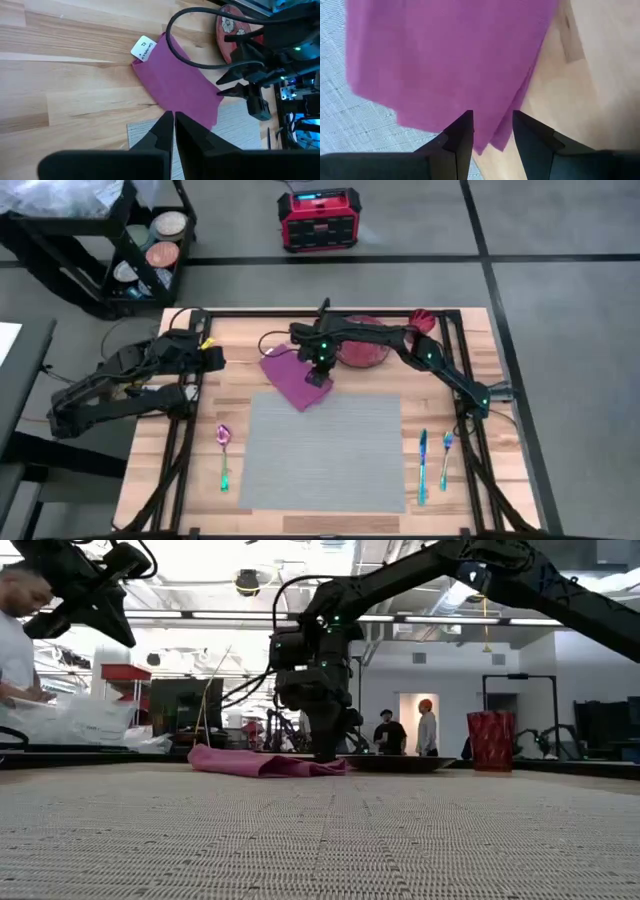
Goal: Set table place
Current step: Put the violet table napkin on the gray table mat, then fold the violet table napkin on the gray table mat
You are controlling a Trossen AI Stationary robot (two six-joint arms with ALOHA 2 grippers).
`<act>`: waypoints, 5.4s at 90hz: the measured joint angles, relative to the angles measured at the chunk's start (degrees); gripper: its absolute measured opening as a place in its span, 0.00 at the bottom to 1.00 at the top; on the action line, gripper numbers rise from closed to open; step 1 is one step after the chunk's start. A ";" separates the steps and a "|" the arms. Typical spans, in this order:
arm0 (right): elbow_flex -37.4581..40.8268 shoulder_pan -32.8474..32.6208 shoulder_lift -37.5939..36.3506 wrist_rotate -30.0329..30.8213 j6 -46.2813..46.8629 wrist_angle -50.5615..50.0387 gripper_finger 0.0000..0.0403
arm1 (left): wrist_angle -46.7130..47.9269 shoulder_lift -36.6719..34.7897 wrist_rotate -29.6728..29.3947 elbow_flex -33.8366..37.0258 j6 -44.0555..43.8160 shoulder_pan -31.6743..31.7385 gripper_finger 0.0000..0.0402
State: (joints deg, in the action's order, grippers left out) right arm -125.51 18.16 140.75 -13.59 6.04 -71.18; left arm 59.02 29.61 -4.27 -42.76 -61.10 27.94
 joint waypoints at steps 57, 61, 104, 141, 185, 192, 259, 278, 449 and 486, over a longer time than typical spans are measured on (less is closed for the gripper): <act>0.14 1.02 1.04 -3.01 0.57 -1.83 0.30 | -0.04 -0.02 1.55 0.00 -0.52 0.00 0.00; 0.17 1.02 1.09 -3.00 0.57 -1.71 0.30 | -0.04 -0.02 1.63 0.00 -0.52 0.00 0.00; 9.43 1.57 0.42 -10.11 3.48 2.89 0.30 | -0.06 -0.06 3.41 0.00 0.65 0.00 0.00; 3.96 1.05 1.33 -8.47 3.50 1.30 0.02 | -0.09 -0.07 3.41 0.00 1.31 0.00 0.00; -7.90 -0.66 -2.35 -7.23 0.96 -7.85 0.00 | -0.23 -0.04 2.80 0.00 2.27 0.00 0.00; -8.02 -0.40 -3.35 -3.96 0.59 -10.39 0.00 | -0.84 -0.04 2.79 0.00 2.27 0.00 0.00; -8.03 -10.52 -5.49 5.74 -14.24 0.63 0.03 | -3.52 0.02 0.05 0.00 4.38 0.02 0.00; -8.02 -2.98 -5.49 0.75 -15.82 -5.13 0.23 | -3.54 0.49 0.23 0.02 6.76 0.00 0.00; -8.02 3.00 4.68 4.91 -9.70 -13.72 0.37 | -9.62 16.41 2.47 0.02 12.18 -0.76 0.15; -8.28 5.53 5.37 -3.78 -11.87 -19.25 0.35 | -12.26 16.41 5.90 0.02 12.01 -0.76 0.15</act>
State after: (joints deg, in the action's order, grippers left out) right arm -133.79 23.69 146.12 -17.38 -5.82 -90.43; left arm 46.76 46.02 1.62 -42.74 -49.10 27.18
